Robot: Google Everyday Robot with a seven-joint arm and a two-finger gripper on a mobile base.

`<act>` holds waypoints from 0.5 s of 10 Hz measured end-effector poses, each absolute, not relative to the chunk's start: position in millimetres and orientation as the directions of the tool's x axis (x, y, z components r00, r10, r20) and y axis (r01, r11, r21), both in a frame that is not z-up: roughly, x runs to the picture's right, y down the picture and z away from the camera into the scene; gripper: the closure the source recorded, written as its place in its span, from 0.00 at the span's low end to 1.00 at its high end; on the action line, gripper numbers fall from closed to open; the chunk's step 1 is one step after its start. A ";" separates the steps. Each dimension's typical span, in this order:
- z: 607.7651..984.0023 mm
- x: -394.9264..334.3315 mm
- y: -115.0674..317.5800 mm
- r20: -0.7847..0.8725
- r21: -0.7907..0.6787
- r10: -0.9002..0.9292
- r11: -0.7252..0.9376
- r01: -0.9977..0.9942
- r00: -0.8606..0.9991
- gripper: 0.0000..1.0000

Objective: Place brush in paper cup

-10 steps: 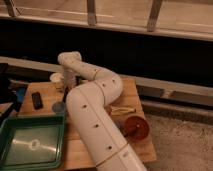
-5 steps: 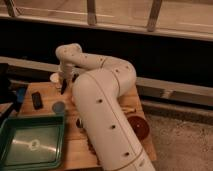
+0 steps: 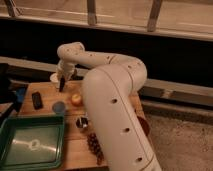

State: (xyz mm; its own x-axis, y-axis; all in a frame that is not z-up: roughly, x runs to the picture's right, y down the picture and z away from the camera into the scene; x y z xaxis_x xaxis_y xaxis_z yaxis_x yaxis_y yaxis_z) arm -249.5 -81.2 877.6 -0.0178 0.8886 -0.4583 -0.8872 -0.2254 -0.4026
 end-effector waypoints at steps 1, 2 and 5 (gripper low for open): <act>875.1 -253.3 -85.0 -0.448 -0.426 0.894 -0.221 -0.877 -0.008 1.00; 871.9 -258.7 -87.1 -0.438 -0.446 0.899 -0.213 -0.869 0.004 1.00; 856.4 -274.0 -93.7 -0.397 -0.508 0.917 -0.178 -0.843 0.046 1.00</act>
